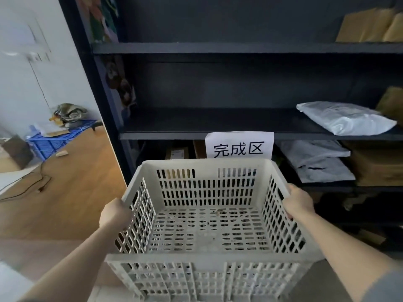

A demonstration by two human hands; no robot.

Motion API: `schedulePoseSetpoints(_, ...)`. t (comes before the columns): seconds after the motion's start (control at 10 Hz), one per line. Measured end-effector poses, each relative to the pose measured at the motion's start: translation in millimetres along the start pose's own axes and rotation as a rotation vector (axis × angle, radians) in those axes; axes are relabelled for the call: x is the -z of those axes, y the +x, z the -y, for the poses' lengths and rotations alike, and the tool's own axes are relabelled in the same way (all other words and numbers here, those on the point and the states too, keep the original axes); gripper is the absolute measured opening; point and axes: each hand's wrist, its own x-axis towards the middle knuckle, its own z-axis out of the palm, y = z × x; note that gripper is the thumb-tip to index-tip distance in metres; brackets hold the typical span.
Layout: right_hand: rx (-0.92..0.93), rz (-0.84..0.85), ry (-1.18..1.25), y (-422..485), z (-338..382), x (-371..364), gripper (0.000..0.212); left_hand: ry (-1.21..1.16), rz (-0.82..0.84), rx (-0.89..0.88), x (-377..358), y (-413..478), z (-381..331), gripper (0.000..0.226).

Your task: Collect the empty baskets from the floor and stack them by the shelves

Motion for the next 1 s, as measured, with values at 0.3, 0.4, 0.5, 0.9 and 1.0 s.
schedulePoseSetpoints(0.3, 0.017, -0.004, 0.0, -5.3, -8.1, 1.3, 0.045, 0.027, 0.017, -0.021, -0.9, -2.9, 1.3, 0.022)
schedulePoseSetpoints(0.4, 0.022, -0.005, 0.023, -4.3, -6.9, 0.3, 0.047, 0.055, 0.009, -0.037, -1.1, -2.1, 0.5, 0.02)
schedulePoseSetpoints(0.5, 0.036, 0.001, -0.008, -0.5, -6.8, -0.8, 0.05, 0.101, -0.004, -0.054, -2.3, -1.1, -1.4, 0.018)
schedulePoseSetpoints(0.9, 0.034, 0.202, 0.137, 5.4, -9.0, 16.6, 0.064, -0.116, 0.246, -0.021, 38.9, -15.6, 8.2, 0.061)
schedulePoseSetpoints(1.0, 0.069, 0.103, 0.351, -0.9, -21.8, 45.5, 0.053, -0.311, 0.189, 0.068, 57.3, -31.4, 53.1, 0.059)
